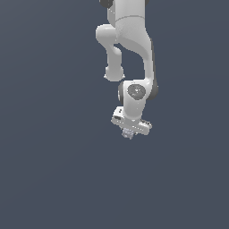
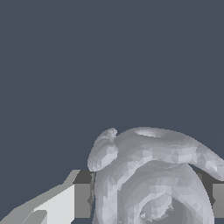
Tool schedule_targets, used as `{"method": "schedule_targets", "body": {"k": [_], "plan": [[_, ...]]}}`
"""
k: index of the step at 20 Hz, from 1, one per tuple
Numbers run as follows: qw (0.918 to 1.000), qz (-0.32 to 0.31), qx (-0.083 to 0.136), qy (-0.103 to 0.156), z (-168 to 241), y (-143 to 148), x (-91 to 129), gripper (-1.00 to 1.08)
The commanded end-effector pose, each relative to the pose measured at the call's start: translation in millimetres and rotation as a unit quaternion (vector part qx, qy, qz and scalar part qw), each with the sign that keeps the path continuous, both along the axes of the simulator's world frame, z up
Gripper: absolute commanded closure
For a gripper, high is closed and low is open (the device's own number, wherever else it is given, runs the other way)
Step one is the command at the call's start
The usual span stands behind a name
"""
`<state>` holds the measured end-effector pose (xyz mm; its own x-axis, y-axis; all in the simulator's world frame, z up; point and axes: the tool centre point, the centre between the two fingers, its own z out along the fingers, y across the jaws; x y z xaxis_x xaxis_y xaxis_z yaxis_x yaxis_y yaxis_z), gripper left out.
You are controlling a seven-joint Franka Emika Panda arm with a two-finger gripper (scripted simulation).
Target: Pick up the object and move it to a goal position.
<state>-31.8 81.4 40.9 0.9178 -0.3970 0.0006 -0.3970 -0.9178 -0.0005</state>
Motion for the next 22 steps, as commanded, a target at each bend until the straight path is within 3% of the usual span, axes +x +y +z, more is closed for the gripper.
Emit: {"method": "schedule_targets", "body": {"k": [1, 11, 22], "plan": [[1.0000, 0.000, 0.000, 0.000, 0, 0, 0, 1.08], [1.0000, 0.000, 0.000, 0.000, 27, -28, 1, 1.08], [1.0000, 0.000, 0.001, 0.000, 117, -120, 4, 1.08]]}}
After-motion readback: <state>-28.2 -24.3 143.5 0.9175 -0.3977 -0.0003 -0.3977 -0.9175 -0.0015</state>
